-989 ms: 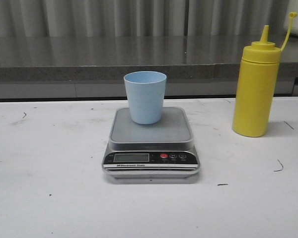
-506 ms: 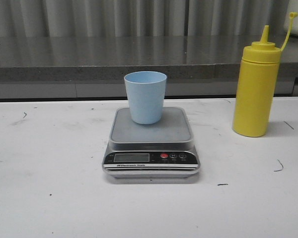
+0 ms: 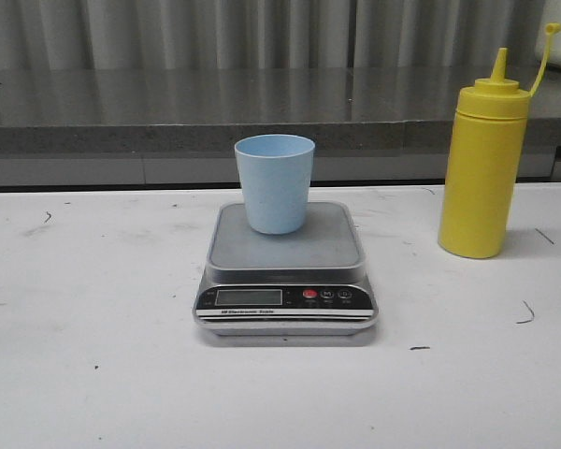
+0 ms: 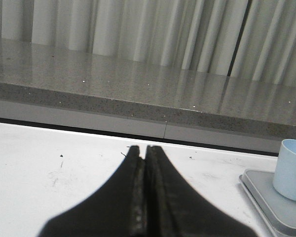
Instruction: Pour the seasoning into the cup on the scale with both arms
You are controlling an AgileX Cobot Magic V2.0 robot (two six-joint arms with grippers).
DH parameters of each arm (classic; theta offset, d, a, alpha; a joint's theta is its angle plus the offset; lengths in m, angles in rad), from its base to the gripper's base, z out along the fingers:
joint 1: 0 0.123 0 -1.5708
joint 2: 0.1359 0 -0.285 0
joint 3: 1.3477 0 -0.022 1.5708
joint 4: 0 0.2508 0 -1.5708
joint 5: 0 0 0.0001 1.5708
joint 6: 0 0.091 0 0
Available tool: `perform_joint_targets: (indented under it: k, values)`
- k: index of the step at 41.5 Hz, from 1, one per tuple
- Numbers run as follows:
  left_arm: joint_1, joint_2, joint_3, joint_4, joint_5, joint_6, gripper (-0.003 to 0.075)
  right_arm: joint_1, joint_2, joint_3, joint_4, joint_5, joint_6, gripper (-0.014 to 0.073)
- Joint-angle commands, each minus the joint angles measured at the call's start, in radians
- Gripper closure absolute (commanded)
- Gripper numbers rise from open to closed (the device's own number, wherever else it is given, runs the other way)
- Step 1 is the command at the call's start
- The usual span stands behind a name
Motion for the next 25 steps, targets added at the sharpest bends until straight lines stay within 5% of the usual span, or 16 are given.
perform_joint_targets:
  k: [1,25]
  values:
    - [0.001,-0.017,0.025,-0.003,-0.08,-0.009,0.074,0.001,0.008,-0.032,-0.004,-0.058,-0.008,0.0662]
    - [0.001,-0.017,0.025,-0.003,-0.08,-0.009,0.074,-0.014,-0.038,0.012,-0.018,-0.102,-0.008,0.0662]
